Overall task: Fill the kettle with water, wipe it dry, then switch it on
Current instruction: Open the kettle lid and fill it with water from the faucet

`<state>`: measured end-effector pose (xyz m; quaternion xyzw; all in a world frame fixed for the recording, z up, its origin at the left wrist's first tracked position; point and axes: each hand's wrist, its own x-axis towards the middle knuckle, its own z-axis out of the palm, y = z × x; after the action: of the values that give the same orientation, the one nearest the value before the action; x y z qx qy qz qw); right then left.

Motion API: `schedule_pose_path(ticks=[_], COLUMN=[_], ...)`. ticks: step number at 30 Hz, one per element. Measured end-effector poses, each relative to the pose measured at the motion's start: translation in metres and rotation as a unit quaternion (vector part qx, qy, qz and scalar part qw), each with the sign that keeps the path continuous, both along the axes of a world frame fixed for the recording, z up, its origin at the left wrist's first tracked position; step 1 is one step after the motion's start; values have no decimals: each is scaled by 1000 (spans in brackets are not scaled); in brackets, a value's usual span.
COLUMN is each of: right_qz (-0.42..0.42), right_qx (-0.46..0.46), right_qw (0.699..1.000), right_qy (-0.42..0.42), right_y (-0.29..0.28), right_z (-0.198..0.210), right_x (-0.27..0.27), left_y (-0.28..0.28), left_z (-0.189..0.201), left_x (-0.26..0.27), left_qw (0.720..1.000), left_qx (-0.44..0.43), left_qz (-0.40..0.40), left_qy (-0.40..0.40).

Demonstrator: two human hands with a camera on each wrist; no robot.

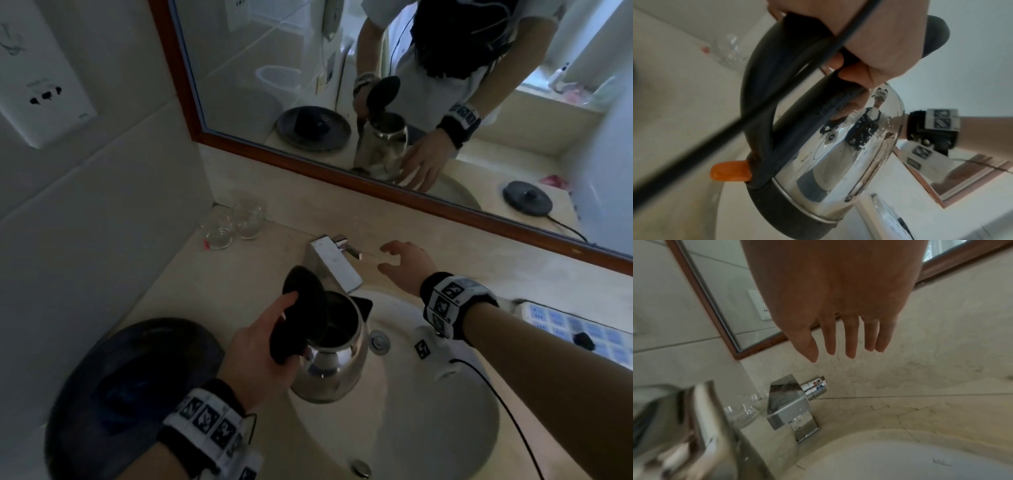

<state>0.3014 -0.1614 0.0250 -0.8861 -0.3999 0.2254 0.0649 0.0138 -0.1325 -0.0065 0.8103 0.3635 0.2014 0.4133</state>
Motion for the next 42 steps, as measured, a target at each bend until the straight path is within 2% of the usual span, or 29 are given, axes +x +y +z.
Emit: schedule_pose_path(ticks=[8,16,27,42], right_qz=[-4,99,157,152], right_qx=[-3,-62,-95,-92], right_qw=[996,993,983,983], right_qy=[88,28,-23,-49], right_y=[44,71,77,82], right_z=[-34,-52,-63,-65], right_x=[9,12,25,30], left_y=[-23,-3,24,27], left_z=[-53,-86,-94,-98], left_x=[41,69,93,98], left_qw=[998,999,999,999], left_qx=[-37,-32,-18,-7], left_qz=[-46,-14,31,40], left_qy=[13,29,13,-15])
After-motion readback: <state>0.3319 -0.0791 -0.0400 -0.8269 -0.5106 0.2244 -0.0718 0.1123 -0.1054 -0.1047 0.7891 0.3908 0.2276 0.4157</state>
